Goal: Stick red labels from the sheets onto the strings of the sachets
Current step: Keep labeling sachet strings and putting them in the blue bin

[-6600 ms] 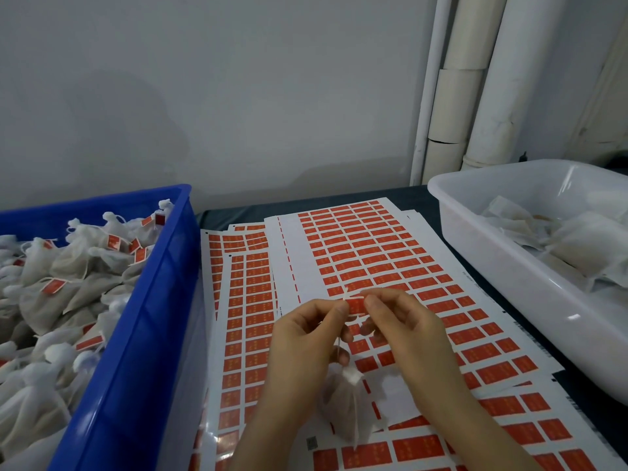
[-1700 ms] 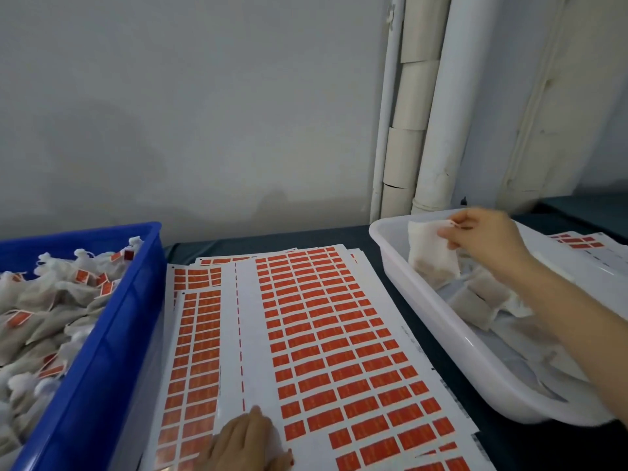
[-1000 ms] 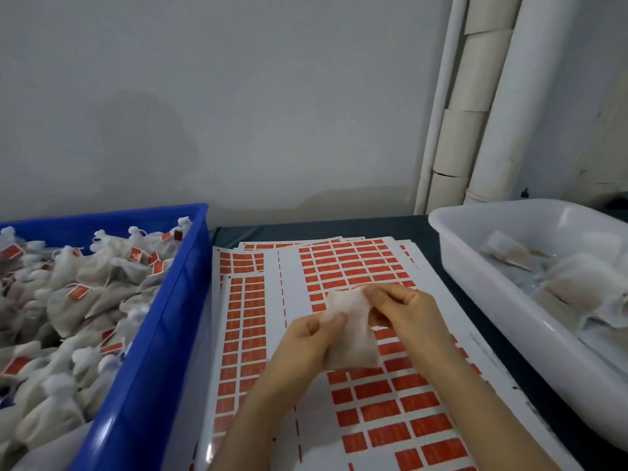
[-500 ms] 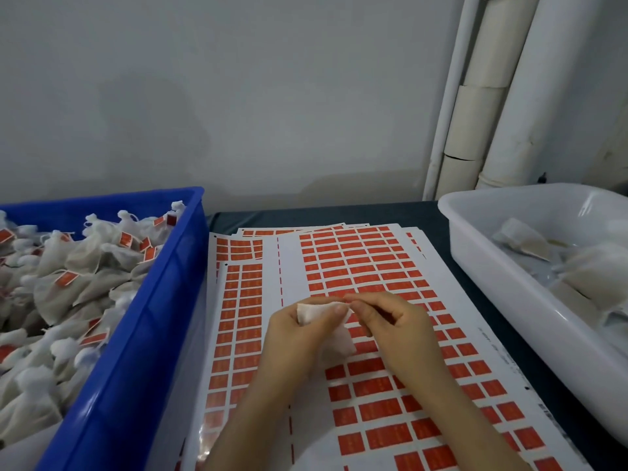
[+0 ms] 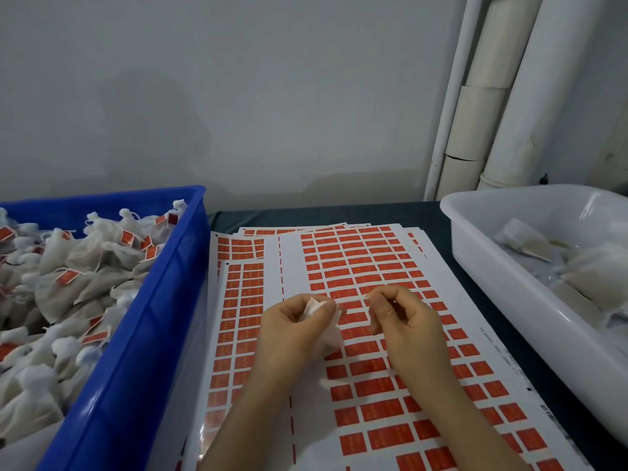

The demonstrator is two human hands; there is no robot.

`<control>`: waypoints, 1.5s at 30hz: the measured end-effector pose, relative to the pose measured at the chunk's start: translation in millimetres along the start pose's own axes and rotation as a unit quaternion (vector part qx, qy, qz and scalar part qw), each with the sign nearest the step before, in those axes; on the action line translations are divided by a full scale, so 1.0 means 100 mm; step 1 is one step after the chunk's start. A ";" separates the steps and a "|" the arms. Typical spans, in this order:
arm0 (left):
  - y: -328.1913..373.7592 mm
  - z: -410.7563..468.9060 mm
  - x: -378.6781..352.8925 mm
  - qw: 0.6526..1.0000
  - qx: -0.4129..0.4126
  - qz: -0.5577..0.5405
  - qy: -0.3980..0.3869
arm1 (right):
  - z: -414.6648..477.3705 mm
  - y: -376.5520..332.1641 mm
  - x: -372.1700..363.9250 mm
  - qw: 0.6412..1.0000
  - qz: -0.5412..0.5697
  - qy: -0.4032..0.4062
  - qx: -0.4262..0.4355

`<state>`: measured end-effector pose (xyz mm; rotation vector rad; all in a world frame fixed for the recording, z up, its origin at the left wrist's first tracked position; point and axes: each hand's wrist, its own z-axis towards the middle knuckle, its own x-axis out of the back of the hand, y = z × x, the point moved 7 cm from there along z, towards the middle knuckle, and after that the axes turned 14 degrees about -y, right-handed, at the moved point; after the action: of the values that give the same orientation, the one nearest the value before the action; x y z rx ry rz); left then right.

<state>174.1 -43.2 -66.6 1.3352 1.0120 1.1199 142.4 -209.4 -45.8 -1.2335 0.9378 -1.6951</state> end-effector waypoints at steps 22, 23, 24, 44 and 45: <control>0.10 -0.03 -0.25 0.978 -0.077 0.105 -0.160 | -0.01 0.09 -0.22 0.859 0.487 -0.120 -0.103; 0.08 -0.02 -0.24 0.977 -0.074 0.118 -0.160 | -0.01 0.11 -0.21 0.862 0.484 -0.112 -0.104; 0.05 -0.02 -0.24 0.975 -0.069 0.136 -0.159 | 0.00 0.12 -0.20 0.868 0.473 -0.105 -0.105; 0.11 -0.03 -0.11 0.921 -0.151 0.360 -0.003 | 0.00 0.12 -0.21 0.983 -0.143 -0.103 -0.051; 0.12 -0.04 -0.12 0.930 -0.154 0.333 -0.023 | 0.00 0.09 -0.18 0.985 -0.143 -0.085 -0.038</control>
<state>167.1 -54.8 -55.8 1.4700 0.3074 1.6618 147.9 -196.1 -60.4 -1.5987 0.7561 -1.7494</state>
